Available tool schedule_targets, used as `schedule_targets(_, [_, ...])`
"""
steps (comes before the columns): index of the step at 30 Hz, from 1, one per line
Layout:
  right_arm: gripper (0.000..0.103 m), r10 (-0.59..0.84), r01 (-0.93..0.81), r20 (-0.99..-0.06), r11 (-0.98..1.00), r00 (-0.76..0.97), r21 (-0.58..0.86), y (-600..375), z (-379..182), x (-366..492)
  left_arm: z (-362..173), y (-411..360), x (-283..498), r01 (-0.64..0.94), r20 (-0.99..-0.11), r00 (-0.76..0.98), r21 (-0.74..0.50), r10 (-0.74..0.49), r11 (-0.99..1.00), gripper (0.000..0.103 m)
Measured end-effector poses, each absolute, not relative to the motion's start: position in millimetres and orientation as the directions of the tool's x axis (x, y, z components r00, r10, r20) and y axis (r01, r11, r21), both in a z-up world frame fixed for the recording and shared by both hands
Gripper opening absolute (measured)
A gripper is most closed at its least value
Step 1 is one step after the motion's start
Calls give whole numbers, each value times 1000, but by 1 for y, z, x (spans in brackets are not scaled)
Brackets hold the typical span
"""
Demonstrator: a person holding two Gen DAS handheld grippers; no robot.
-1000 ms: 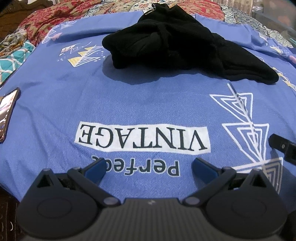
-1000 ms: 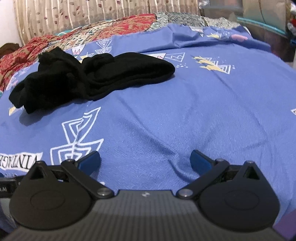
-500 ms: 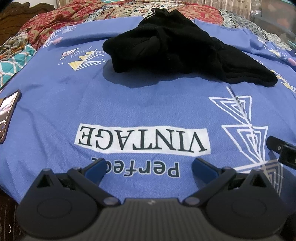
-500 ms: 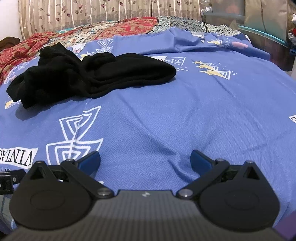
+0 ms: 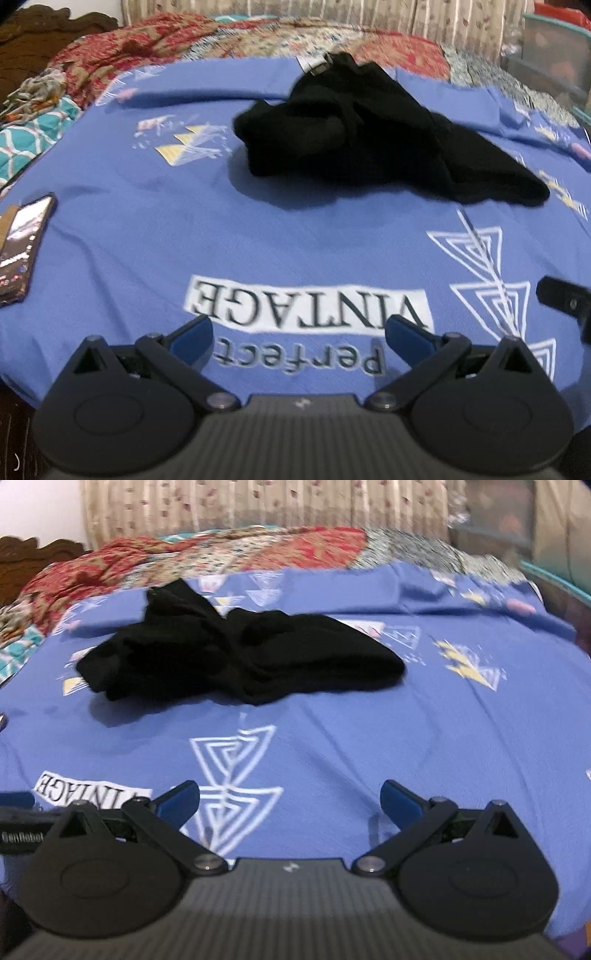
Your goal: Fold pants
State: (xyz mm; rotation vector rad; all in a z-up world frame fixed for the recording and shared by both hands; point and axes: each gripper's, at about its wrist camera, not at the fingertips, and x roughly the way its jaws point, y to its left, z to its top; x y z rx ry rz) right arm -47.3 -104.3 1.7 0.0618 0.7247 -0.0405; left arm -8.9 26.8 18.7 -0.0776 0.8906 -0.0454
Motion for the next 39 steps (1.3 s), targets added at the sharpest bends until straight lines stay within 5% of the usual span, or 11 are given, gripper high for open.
schedule_targets(3, [103,-4,42,-679,998,734,40,-100,-2,-44,18,39,-10,-13,-769,636,-100,-69,995,103])
schedule_targets(12, [60,-13,28,-685,1000,728,10,-93,-4,-38,-7,42,-7,-30,-759,651,-13,9,999,103])
schedule_targets(18, [61,33,-20,-630,999,776,27,-85,29,-2,-11,44,-10,-17,-734,679,-6,7,1000,103])
schedule_targets(22, [85,109,-137,-553,991,826,-9,-59,58,52,-7,53,-12,14,-739,672,-38,-37,999,103])
schedule_targets(27, [86,184,-226,-587,974,788,1,-32,55,136,14,86,-9,-11,-724,676,-197,-138,980,103])
schedule_targets(28, [78,178,-215,-613,976,770,14,-32,50,151,21,95,-5,-21,-714,683,-236,-158,972,103])
schedule_targets(29, [43,178,-205,-642,978,746,33,-32,44,163,27,104,0,-30,-702,691,-266,-173,963,103])
schedule_targets(30, [28,182,-190,-673,980,717,62,-37,40,177,34,114,7,-43,-688,703,-292,-179,955,103])
schedule_targets(33, [29,197,-72,-629,973,752,218,-74,60,183,54,139,35,-118,-669,732,-315,-132,942,103])
schedule_targets(39, [28,-56,204,-523,952,850,228,-205,111,147,64,137,121,-151,-692,685,-439,-226,886,103])
